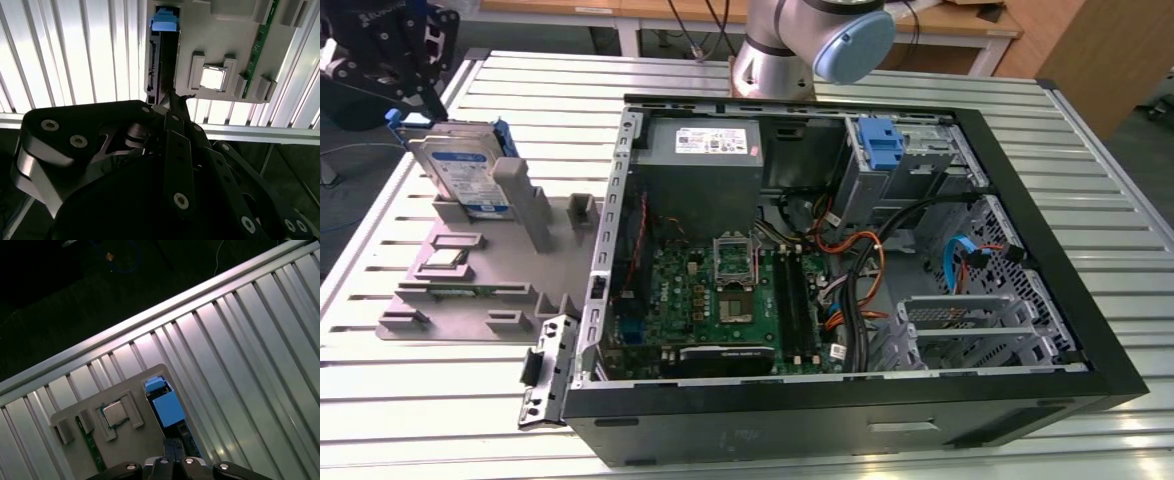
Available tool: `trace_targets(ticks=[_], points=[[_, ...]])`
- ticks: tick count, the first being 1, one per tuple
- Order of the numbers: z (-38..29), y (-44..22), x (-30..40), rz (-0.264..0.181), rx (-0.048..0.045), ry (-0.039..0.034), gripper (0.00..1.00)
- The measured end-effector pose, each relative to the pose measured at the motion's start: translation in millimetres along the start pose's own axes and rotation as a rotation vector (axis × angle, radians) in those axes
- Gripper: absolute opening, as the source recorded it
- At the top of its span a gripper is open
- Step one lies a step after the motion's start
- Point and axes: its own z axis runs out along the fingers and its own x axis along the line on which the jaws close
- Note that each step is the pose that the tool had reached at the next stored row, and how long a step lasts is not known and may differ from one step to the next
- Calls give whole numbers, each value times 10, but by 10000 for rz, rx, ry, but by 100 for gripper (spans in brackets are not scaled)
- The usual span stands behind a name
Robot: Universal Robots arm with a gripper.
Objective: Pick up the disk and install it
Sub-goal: 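Pick up the disk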
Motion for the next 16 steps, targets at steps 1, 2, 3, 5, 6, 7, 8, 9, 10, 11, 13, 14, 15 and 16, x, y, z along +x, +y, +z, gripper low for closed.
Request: trace_targets(ticks=[1,2,3,5,6,7,8,9,10,11,13,14,15,16], points=[[0,0,0,-12,1,0,10],[0,0,0,-15,0,1,10],[1,0,0,-48,0,2,10],[1,0,0,-83,0,4,10],[1,0,0,-85,-1,4,10],[0,0,0,-87,-1,4,10],[1,0,0,-89,-1,4,10],[1,0,0,-92,-1,4,10],[1,0,0,-94,-1,4,10],[1,0,0,-96,-1,4,10],[1,0,0,-100,-1,4,10],[0,0,0,-104,-1,5,10],[1,0,0,-123,-1,6,10],[2,0,0,-190,-2,9,10]])
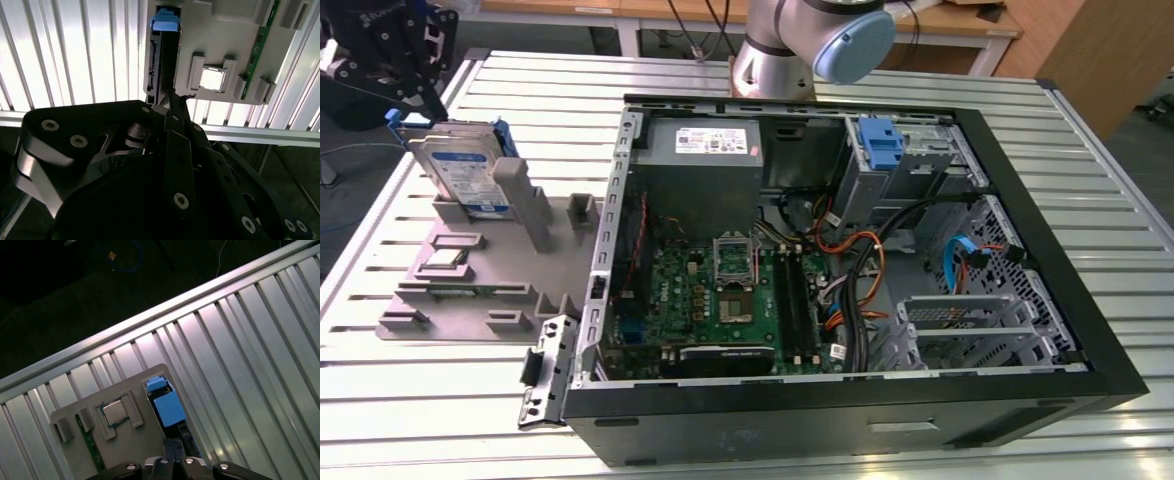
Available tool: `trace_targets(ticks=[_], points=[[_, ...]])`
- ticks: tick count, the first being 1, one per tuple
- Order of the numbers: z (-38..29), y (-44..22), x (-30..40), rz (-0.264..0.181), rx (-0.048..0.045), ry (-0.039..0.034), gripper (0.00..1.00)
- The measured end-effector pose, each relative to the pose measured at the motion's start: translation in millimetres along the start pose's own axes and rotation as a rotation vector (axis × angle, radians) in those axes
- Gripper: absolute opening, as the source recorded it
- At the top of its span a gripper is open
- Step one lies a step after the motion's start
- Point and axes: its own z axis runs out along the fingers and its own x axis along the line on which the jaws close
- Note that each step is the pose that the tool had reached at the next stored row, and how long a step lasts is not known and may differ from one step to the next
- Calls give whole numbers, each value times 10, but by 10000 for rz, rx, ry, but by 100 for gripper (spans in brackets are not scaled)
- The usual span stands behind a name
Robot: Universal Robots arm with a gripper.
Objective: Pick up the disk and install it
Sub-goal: 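Pick up the disk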
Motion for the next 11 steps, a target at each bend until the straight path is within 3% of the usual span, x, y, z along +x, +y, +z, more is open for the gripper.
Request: trace_targets(ticks=[7,11], points=[[7,0,0,-950,-25,42,10],[16,-1,0,-1390,-69,-42,10]])
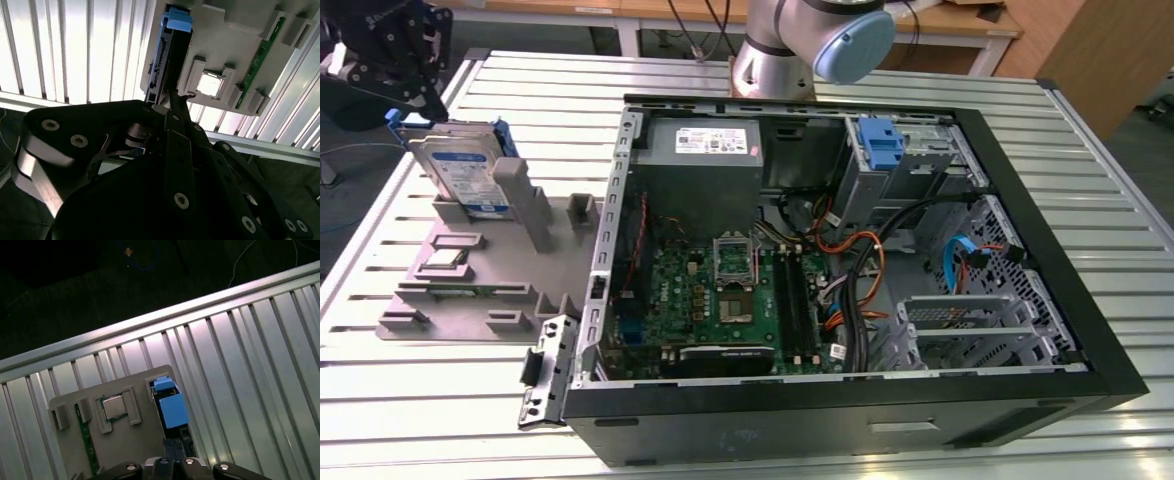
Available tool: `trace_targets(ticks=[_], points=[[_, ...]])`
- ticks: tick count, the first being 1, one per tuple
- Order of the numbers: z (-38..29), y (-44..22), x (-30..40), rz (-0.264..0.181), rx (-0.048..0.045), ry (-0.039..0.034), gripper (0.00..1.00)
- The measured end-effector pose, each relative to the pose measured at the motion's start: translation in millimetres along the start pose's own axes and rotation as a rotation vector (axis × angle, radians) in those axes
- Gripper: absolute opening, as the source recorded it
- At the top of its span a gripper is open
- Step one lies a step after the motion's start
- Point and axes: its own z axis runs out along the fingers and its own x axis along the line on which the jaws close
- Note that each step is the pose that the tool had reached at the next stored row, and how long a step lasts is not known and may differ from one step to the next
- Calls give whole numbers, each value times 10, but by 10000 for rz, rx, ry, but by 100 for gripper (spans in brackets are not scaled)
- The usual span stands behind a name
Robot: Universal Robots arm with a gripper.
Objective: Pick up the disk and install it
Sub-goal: 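Pick up the disk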
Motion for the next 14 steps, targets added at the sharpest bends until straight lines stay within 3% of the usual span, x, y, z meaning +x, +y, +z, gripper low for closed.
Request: trace_targets(ticks=[7,14], points=[[13,0,1,-604,-94,-250,10],[25,-1,1,-641,-96,-259,10]])
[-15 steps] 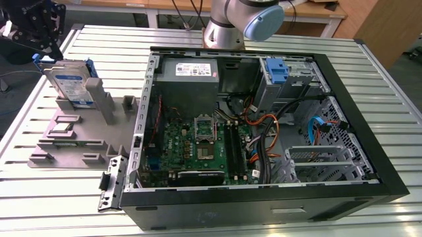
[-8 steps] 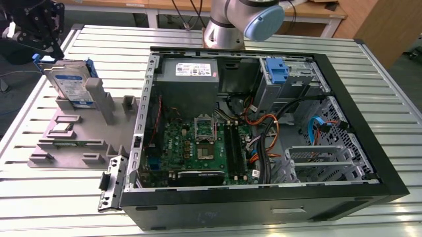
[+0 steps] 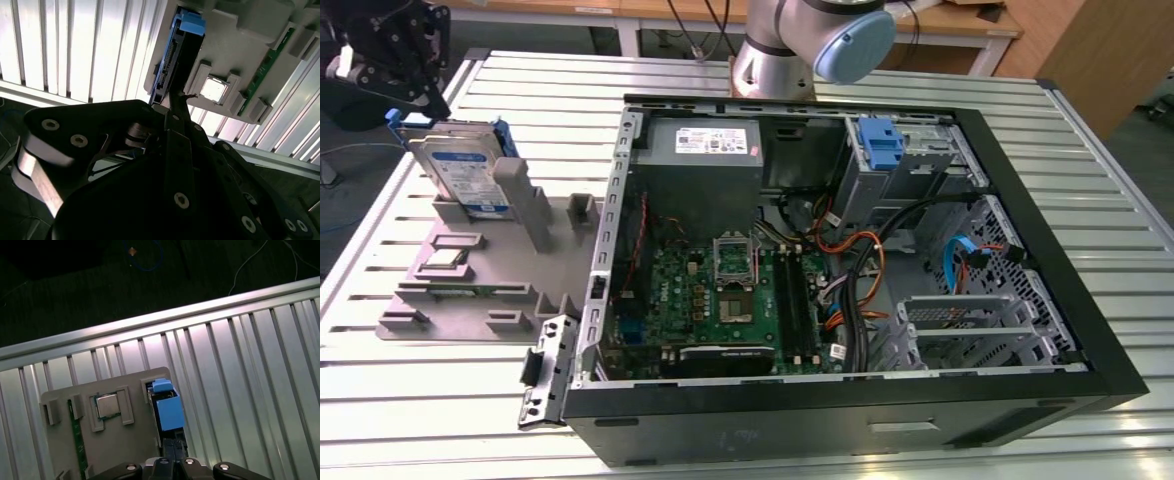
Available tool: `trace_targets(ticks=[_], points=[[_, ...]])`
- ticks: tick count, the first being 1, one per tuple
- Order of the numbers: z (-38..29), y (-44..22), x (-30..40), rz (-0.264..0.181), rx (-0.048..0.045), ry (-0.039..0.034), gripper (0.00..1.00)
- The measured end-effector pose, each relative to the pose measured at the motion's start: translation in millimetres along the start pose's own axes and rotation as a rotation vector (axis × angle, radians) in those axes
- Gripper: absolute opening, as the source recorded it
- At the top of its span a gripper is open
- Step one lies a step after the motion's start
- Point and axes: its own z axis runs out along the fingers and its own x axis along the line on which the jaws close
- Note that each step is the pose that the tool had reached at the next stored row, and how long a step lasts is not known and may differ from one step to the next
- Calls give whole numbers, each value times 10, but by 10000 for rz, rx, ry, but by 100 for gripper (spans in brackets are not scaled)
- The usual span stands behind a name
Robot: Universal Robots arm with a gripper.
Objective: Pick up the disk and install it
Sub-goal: 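Pick up the disk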
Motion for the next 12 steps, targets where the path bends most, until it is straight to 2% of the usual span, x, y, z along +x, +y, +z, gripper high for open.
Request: trace_targets(ticks=[8,12], points=[[18,-47,-11,-27,-3,5,10],[18,-48,-11,-26,-3,6,10]])
